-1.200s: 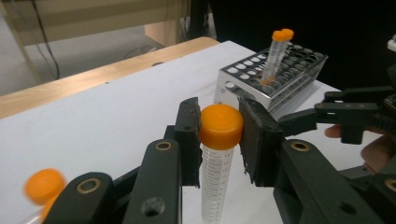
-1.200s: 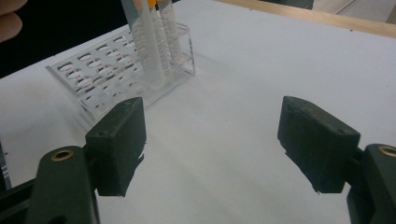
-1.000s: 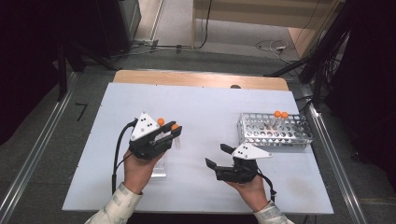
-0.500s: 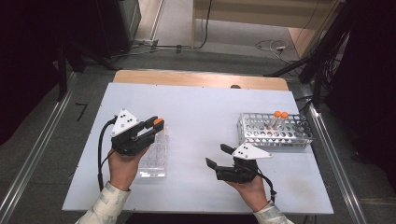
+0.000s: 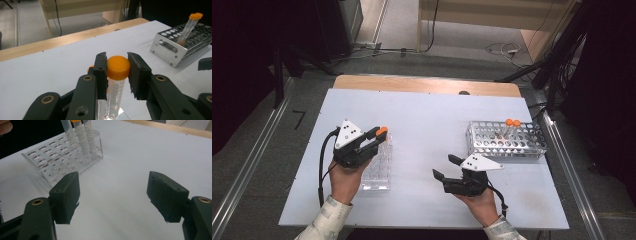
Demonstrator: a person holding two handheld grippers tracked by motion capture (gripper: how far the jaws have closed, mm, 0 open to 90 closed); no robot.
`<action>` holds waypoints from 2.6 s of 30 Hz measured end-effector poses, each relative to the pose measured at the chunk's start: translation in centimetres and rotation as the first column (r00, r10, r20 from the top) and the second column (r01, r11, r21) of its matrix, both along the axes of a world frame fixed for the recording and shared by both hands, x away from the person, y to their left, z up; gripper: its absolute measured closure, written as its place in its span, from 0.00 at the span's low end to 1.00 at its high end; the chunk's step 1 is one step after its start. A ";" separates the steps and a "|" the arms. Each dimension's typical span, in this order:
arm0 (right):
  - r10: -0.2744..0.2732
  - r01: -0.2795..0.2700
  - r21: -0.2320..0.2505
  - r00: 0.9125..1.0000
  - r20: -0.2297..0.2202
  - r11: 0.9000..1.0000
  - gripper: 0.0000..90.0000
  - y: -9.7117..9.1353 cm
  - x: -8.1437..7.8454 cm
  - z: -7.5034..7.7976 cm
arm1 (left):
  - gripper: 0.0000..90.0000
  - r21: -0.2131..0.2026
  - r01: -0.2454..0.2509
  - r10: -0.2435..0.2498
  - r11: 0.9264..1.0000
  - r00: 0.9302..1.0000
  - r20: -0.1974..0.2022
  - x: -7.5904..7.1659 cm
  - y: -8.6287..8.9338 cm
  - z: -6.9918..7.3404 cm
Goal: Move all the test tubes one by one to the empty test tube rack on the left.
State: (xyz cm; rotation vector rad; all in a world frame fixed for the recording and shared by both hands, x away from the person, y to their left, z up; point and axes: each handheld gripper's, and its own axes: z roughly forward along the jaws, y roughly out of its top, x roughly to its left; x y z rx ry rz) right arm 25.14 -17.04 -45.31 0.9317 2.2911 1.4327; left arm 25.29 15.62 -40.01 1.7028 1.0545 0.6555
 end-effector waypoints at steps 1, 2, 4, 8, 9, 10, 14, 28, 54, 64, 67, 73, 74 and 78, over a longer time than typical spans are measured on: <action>0.001 -0.001 -0.001 1.000 -0.001 1.000 0.28 0.0 0.0 0.0 | 0.78 0.005 -0.001 0.001 1.000 1.000 0.000 0.0 -0.1 -0.1; 0.001 -0.001 -0.001 1.000 -0.001 1.000 0.28 0.0 0.0 0.0 | 0.78 0.012 -0.003 0.003 1.000 1.000 0.001 0.0 -0.1 -0.2; 0.003 -0.003 -0.003 1.000 0.000 1.000 0.28 0.0 0.0 -0.1 | 0.78 0.026 -0.009 0.009 1.000 1.000 0.008 0.0 -0.3 -0.5; 0.000 0.000 -0.006 1.000 0.000 1.000 0.28 0.1 0.0 -0.1 | 0.78 0.039 -0.013 0.013 0.999 1.000 0.003 -0.1 -0.6 -1.0; 0.001 -0.001 -0.005 1.000 0.000 1.000 0.28 0.0 0.0 -0.1 | 0.78 0.045 -0.014 0.014 0.999 1.000 0.004 -0.1 -0.7 -1.1; 0.001 -0.001 -0.004 1.000 0.000 1.000 0.28 0.0 0.0 -0.1 | 0.78 0.046 -0.017 0.017 0.999 1.000 0.003 -0.1 -0.8 -1.3; -0.001 0.001 -0.003 1.000 -0.002 1.000 0.28 0.1 0.0 -0.1 | 0.78 0.049 -0.023 0.023 0.999 1.000 -0.005 -0.1 -0.9 -1.8; 0.002 -0.003 -0.011 1.000 -0.006 1.000 0.29 0.2 -0.1 -0.2 | 0.77 0.057 -0.030 0.032 0.998 0.999 -0.022 -0.2 -1.1 -2.8; -0.022 0.022 -0.017 1.000 0.003 1.000 0.29 -0.3 0.2 -0.1 | 0.23 0.013 -0.035 0.035 0.999 0.999 -0.005 -1.9 -1.8 -1.8; -0.176 0.176 0.001 0.984 0.028 0.984 0.29 -4.6 2.1 0.9 | 0.19 0.027 -0.008 0.009 1.000 1.000 -0.006 -3.5 -1.8 -2.3; -0.242 0.242 0.015 0.970 0.030 0.970 0.29 -6.4 2.7 1.2 | 0.17 0.021 -0.004 0.004 1.000 1.000 -0.008 -3.8 -1.7 -2.4; -0.377 0.378 0.001 0.925 0.046 0.926 0.31 -9.7 4.0 1.9 | 0.17 0.012 -0.003 0.003 1.000 1.000 -0.008 -4.1 -1.4 -2.6; -0.400 0.401 0.000 0.915 0.052 0.916 0.31 -10.3 4.3 2.0 | 0.17 0.011 -0.003 0.003 1.000 1.000 -0.006 -4.1 -1.3 -2.6; -0.482 0.484 -0.022 0.874 0.065 0.875 0.32 -12.5 5.3 2.1 | 0.17 0.007 -0.003 0.003 1.000 1.000 -0.007 -4.1 -1.2 -2.6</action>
